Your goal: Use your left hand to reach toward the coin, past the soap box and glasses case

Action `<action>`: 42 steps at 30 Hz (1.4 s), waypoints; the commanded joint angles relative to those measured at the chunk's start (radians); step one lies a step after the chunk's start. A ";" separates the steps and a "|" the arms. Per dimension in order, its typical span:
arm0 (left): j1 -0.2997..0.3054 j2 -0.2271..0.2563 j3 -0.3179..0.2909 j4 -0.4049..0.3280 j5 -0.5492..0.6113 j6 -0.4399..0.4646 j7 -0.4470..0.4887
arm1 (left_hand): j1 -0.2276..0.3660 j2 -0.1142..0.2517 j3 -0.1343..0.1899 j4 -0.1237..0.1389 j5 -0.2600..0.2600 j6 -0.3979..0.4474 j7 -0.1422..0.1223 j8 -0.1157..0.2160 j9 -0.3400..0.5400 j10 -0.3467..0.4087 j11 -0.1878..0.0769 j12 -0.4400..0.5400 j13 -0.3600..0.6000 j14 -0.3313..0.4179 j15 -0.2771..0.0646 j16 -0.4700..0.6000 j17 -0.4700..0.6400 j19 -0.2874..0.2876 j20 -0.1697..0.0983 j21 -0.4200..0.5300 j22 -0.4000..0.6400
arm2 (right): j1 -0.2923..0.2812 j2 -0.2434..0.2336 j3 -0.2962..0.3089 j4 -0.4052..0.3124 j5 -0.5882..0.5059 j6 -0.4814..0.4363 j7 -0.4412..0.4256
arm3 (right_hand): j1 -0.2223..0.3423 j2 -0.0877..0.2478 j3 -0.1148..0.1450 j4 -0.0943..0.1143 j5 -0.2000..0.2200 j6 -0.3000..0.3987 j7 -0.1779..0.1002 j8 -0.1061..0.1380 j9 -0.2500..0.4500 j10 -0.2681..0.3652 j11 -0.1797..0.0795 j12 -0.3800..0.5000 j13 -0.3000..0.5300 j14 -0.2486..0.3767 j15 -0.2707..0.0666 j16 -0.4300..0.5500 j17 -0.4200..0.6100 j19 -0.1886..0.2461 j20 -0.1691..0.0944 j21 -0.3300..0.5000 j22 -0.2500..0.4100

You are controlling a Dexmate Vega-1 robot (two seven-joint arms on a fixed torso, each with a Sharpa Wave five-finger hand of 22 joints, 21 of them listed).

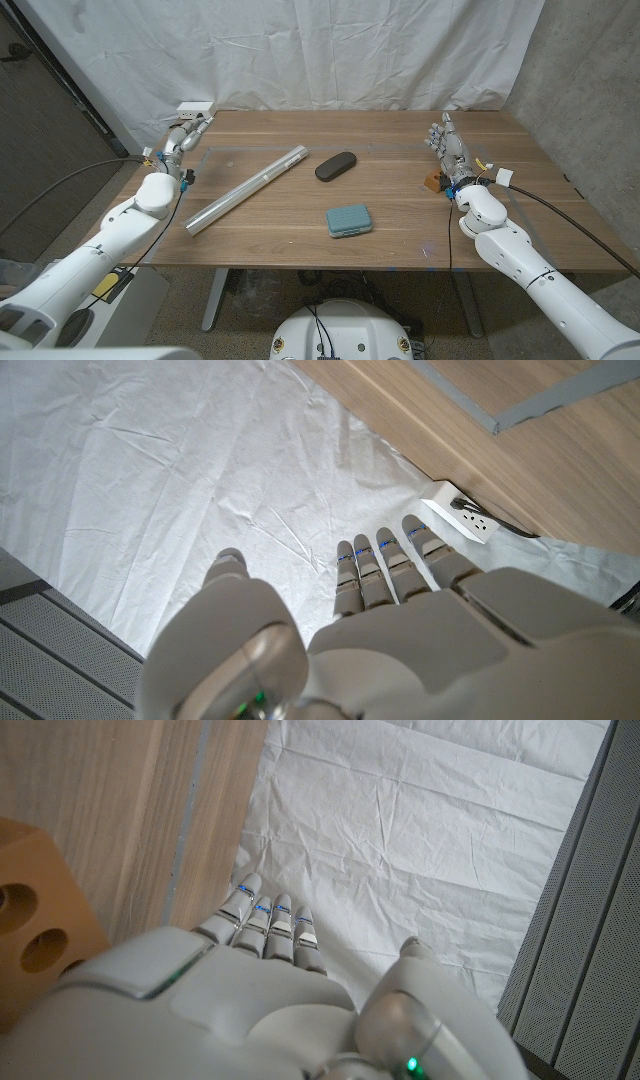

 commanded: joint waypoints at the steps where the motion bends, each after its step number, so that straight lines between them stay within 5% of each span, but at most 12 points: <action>1: 0.031 0.041 0.003 -0.082 0.101 0.108 0.104 | 0.014 -0.004 -0.004 -0.002 0.008 0.015 -0.002 0.007 0.005 0.013 -0.002 0.002 0.002 0.013 -0.033 0.007 0.004 0.010 -0.055 0.006 0.004 | -0.001 -0.003 0.001 -0.015 -0.010 -0.016 -0.016 | 0.001 0.007 -0.005 0.001 0.006 0.008 -0.002 0.007 0.003 0.008 -0.003 -0.004 0.005 0.004 -0.001 0.003 0.004 0.009 -0.001 -0.002 0.003; 18: 0.050 0.056 0.004 -0.142 0.184 0.213 0.175 | 0.028 -0.001 -0.006 -0.007 0.027 0.052 -0.015 0.012 0.005 0.043 -0.016 0.004 0.002 0.042 -0.044 0.008 0.004 0.034 -0.057 0.007 0.005 | -0.019 -0.022 0.012 -0.055 -0.003 -0.031 -0.016 | 0.002 0.008 -0.007 0.000 0.006 0.010 -0.001 0.007 0.003 0.012 -0.001 -0.004 0.005 0.010 -0.001 0.004 0.004 0.022 -0.001 -0.004 0.003; 42: -0.010 0.046 0.078 -0.183 0.330 0.389 0.239 | 0.065 0.026 0.008 -0.018 0.050 0.075 -0.033 0.012 0.005 0.067 -0.035 0.002 0.002 0.053 -0.060 0.002 0.004 0.039 -0.064 -0.001 0.005 | -0.048 -0.040 0.036 -0.075 0.002 -0.028 -0.018 | 0.003 0.009 -0.009 -0.002 0.005 0.011 -0.001 0.007 0.003 0.014 -0.002 -0.004 0.006 0.011 0.000 0.004 0.004 0.027 -0.001 -0.013 0.003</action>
